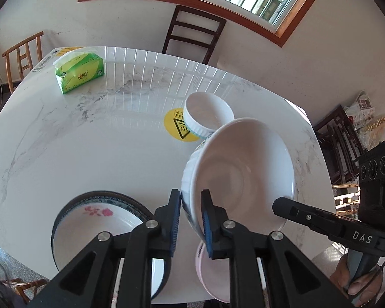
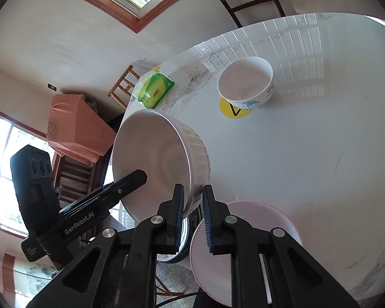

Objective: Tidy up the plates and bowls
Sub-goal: 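Carry the 'Rabbit' bowl into the pink bowl and lower it, then open both grippers and move them to the white 'Dog' bowl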

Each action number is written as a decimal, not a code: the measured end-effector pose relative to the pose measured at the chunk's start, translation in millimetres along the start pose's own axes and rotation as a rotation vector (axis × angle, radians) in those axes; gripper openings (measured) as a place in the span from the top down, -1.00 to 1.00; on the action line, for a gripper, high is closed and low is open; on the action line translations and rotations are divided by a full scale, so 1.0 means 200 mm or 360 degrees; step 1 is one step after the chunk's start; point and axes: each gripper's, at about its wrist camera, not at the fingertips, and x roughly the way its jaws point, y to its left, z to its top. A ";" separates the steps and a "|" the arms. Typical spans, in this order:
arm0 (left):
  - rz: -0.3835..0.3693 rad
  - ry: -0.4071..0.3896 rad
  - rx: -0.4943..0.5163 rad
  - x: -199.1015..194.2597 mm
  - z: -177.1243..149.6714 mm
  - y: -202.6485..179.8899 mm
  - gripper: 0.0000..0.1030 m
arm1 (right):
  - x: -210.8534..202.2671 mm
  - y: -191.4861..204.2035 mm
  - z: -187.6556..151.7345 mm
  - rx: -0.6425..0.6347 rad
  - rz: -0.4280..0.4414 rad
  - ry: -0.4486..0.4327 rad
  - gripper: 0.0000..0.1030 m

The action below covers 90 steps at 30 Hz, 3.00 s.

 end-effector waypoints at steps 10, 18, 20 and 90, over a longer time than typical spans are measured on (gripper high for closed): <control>-0.0055 0.0181 0.0110 0.08 -0.35 -0.25 0.66 | -0.21 -0.16 -0.27 0.0036 -0.0060 -0.0031 0.70; -0.0001 0.0289 0.0132 0.19 -0.46 -0.28 0.65 | -0.14 -0.28 -0.36 0.0085 -0.0085 0.0024 0.70; 0.0015 0.0309 0.0139 0.22 -0.48 -0.27 0.65 | -0.12 -0.29 -0.37 0.0092 -0.0095 0.0040 0.70; -0.0199 0.0006 -0.0190 0.42 0.26 0.04 0.12 | -0.03 -0.62 0.31 -0.0223 -0.0297 -0.0134 -0.21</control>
